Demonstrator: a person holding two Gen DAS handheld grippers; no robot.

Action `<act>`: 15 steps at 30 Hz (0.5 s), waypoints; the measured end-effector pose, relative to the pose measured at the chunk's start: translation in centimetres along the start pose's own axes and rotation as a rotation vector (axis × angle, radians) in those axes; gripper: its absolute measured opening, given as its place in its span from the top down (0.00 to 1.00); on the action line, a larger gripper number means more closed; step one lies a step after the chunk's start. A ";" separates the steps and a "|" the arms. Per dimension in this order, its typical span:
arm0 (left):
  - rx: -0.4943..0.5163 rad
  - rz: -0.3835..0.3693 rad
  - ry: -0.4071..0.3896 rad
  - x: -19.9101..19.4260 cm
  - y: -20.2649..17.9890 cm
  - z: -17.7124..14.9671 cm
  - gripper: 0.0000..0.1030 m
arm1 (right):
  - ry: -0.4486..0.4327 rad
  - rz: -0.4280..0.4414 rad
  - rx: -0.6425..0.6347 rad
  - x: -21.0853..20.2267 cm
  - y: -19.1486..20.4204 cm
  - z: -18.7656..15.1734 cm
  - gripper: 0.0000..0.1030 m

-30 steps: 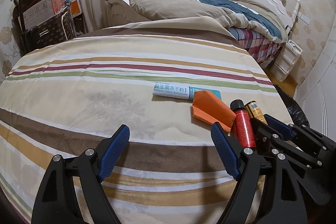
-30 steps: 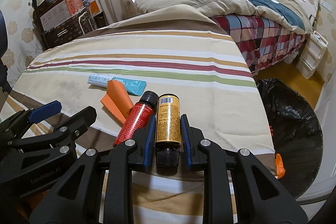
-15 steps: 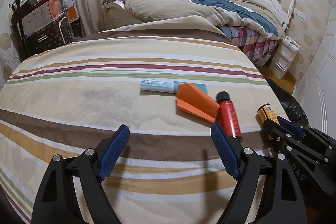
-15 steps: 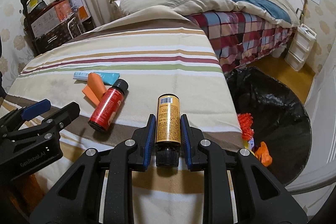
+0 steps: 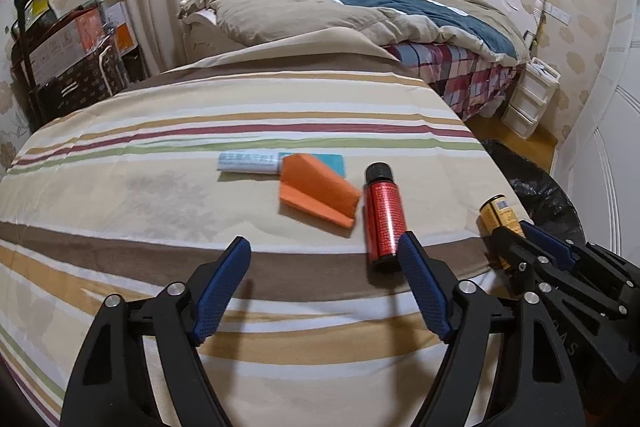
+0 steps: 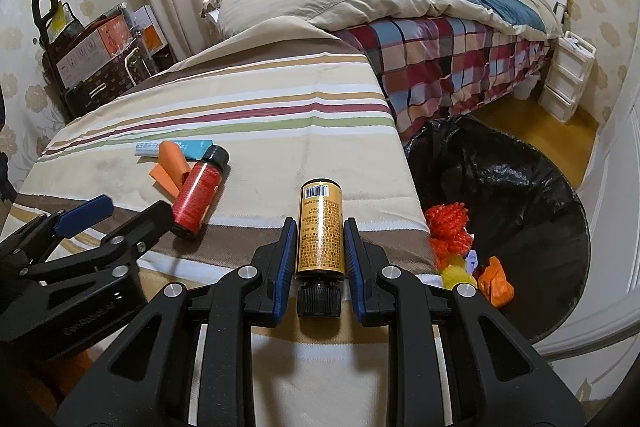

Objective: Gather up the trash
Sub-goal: 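Grasp the red bottle with the left tool while the right tool holds the gold can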

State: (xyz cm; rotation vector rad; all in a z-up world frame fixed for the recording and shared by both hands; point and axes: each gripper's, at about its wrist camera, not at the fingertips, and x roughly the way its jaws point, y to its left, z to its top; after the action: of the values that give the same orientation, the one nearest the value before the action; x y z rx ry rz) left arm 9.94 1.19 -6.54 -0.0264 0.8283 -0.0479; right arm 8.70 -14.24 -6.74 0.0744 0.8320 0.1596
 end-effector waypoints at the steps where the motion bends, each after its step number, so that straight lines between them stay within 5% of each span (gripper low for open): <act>1: 0.003 0.000 0.003 0.0 -0.2 0.1 0.28 | 0.000 0.002 0.001 -0.1 0.0 -0.1 0.77; 9: 0.009 -0.004 0.004 0.1 -0.7 0.1 0.30 | 0.005 0.015 0.015 -0.2 -0.2 -0.2 0.77; 15: 0.037 -0.023 0.028 0.9 -1.6 0.0 0.47 | 0.006 0.015 0.015 -0.2 -0.1 -0.2 0.77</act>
State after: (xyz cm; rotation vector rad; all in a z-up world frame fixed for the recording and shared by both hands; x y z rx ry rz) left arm 10.50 -0.40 -7.08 0.0000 0.8548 -0.0855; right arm 8.49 -14.35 -6.74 0.0946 0.8391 0.1673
